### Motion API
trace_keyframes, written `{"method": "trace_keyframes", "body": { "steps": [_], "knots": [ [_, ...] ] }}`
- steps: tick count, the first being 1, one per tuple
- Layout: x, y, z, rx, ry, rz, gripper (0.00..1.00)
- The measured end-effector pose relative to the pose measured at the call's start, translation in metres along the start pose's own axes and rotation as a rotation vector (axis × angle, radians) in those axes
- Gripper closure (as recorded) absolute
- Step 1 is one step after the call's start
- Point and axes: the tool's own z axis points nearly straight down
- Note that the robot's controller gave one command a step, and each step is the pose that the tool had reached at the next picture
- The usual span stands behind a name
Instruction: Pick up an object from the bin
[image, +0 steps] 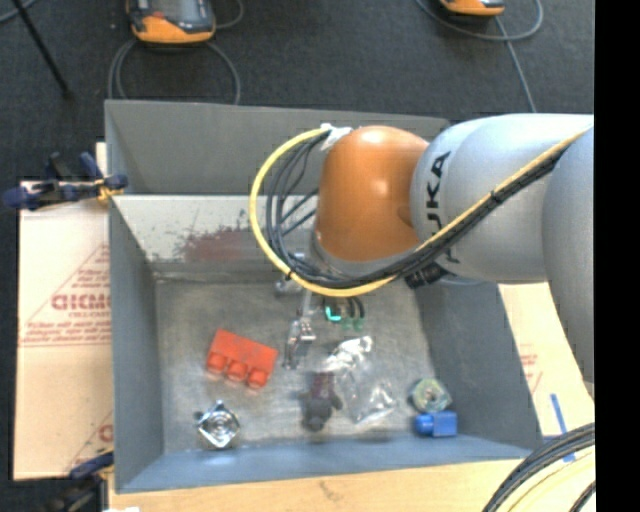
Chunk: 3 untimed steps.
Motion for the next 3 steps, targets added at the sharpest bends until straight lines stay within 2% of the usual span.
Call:
{"method": "trace_keyframes", "body": {
  "steps": [1, 2, 3],
  "knots": [
    [0.008, 0.035, 0.098, 0.0, 0.001, 0.091, 0.0],
    [0.006, 0.034, 0.093, -0.002, -0.007, 0.094, 1.0],
    [-0.004, 0.043, -0.045, -0.004, -0.016, 0.105, 1.0]
  ]
}}
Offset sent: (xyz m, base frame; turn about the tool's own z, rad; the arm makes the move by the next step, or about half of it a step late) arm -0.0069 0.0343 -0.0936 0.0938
